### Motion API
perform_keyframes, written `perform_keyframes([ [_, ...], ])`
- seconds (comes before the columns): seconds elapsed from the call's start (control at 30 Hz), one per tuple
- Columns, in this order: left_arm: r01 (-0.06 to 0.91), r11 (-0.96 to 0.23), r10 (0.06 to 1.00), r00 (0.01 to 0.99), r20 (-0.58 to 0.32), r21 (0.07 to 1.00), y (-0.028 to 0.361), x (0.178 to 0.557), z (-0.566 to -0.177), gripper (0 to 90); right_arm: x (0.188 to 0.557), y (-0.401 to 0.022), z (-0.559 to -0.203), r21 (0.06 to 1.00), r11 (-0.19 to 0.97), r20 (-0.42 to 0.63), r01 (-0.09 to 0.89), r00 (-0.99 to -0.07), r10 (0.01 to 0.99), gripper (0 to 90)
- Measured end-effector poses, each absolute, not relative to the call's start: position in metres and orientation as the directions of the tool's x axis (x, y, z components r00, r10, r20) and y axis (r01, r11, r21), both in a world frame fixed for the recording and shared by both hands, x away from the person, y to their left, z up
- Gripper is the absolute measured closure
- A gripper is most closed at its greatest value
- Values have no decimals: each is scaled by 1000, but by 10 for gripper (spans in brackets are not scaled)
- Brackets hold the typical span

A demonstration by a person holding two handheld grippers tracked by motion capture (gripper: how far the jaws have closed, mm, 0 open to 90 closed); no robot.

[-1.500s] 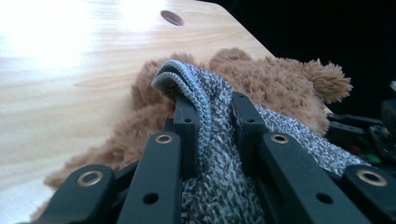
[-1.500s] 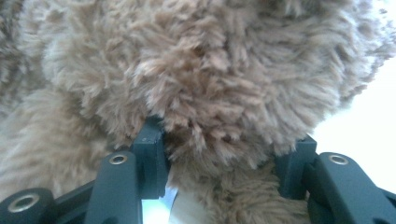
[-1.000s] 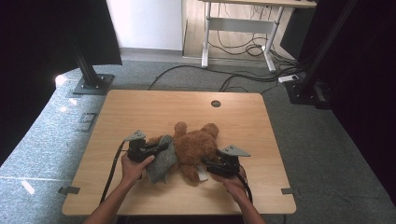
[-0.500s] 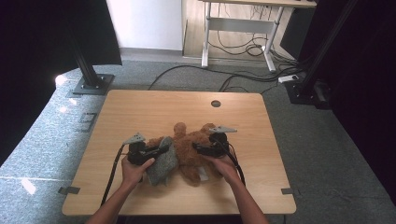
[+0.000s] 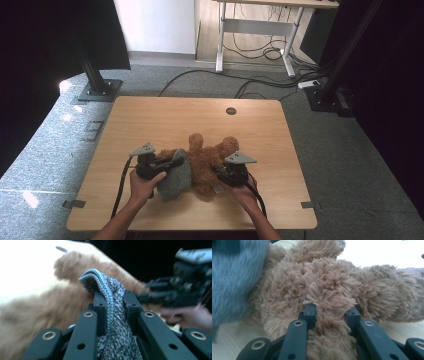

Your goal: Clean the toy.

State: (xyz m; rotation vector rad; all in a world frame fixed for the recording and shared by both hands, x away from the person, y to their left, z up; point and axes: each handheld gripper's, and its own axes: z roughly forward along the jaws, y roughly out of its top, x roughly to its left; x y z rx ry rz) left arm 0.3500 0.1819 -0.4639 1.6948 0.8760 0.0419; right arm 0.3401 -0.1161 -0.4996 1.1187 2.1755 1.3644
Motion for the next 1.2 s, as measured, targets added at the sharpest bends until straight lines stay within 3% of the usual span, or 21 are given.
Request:
perform_keyframes([
  [0.2,515,-85,572,726,-381,853,144,373,-441,756,330,-115,-504,887,243,73,393,-640,765,716],
  [0.53,601,-206,648,675,-353,772,88,402,-461,756,321,-118,-509,897,250,47,364,-642,765,716],
  [0.83,632,-215,669,650,-359,744,116,399,-462,761,316,-120,-511,901,240,53,362,-640,766,717],
  [1.2,643,-100,666,610,-429,759,181,380,-463,762,309,-122,-514,903,224,70,367,-641,764,719],
])
